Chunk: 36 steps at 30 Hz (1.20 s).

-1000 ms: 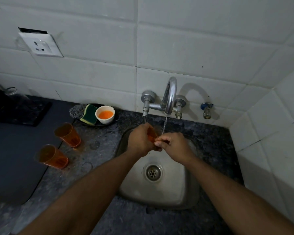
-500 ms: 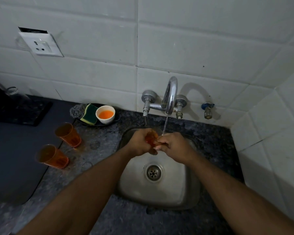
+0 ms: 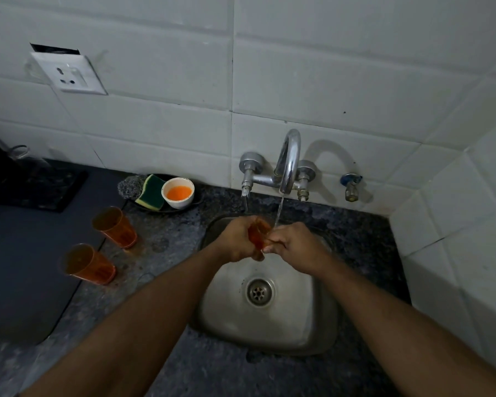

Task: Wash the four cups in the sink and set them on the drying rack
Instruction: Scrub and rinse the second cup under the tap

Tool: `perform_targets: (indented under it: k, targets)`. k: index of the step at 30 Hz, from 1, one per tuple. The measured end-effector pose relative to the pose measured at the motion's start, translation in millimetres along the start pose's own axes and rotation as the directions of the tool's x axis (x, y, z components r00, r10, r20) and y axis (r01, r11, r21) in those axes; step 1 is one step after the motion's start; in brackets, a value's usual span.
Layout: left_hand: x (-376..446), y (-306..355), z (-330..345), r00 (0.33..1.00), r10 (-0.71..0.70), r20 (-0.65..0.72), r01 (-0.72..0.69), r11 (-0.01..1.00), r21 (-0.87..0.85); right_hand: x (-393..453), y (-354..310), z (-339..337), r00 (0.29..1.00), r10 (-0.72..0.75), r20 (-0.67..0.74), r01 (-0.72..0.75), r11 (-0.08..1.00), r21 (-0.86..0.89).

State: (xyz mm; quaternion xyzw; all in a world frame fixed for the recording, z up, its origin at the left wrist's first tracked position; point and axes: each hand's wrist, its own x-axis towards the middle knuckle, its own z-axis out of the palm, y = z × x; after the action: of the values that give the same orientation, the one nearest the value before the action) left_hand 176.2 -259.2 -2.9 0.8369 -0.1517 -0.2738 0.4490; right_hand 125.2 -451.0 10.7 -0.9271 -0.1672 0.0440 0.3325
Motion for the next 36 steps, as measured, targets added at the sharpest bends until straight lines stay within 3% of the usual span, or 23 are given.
perform_targets:
  k: [2,4,5,8,10,15,17,21,23,25,28,30,32,34,36]
  targets:
    - [1,1,9,0.981,0.068,-0.183,-0.057,0.996,0.064,0,-3,5,0.992,0.075,-0.103,-0.064,0.992,0.111]
    - [-1,1,13,0.964,0.106,-0.245,-0.085,0.992,0.095,-2,-2,4,0.996,0.055,-0.074,-0.046,0.992,0.115]
    - [-1,2,11,0.977,0.086,-0.193,-0.074,0.995,0.070,-3,1,0,1.000,0.013,0.004,-0.013,0.998,0.056]
    - [-1,1,-2,0.989,-0.034,0.143,0.020,0.995,0.098,1,9,-15,0.968,-0.035,0.247,0.075,0.985,-0.155]
    - [0,0,-5,0.977,-0.072,0.200,0.053,0.993,0.101,4,10,-16,0.961,-0.039,0.273,0.103,0.970,-0.221]
    - [-2,1,12,0.989,0.033,-0.144,-0.029,0.999,0.026,-2,3,-4,0.997,0.070,0.027,-0.072,0.995,0.072]
    - [-4,-1,18,0.980,0.070,-0.185,-0.065,0.997,0.033,-4,2,-1,0.998,0.055,0.036,-0.057,0.997,0.059]
    - [-3,-4,4,0.987,-0.046,0.152,0.039,0.998,0.050,2,10,-12,0.954,-0.034,0.299,0.102,0.971,-0.214]
    - [1,-6,0,0.974,-0.069,0.215,0.058,0.997,0.057,6,13,-14,0.942,-0.024,0.335,0.131,0.944,-0.303]
    - [2,-5,3,0.988,-0.081,0.134,0.080,0.997,0.007,6,9,-10,0.968,0.014,0.252,0.039,0.978,-0.205]
    - [3,-5,16,0.989,0.008,-0.151,-0.004,1.000,0.029,4,2,-2,0.994,0.094,0.053,-0.097,0.994,0.044]
    - [-1,-4,22,0.969,0.062,-0.238,-0.051,0.997,0.052,2,3,0,0.993,0.113,0.034,-0.115,0.991,0.067]
    - [-2,-5,20,0.989,0.034,-0.143,-0.031,0.999,0.024,1,6,-5,0.988,0.073,0.139,-0.072,0.997,-0.012]
    - [-2,-6,9,0.996,-0.042,0.072,0.040,0.999,0.024,3,11,-12,0.961,0.026,0.275,0.012,0.991,-0.134]
    - [-1,-9,0,0.973,-0.082,0.218,0.091,0.995,-0.030,8,13,-17,0.948,-0.007,0.318,0.077,0.975,-0.209]
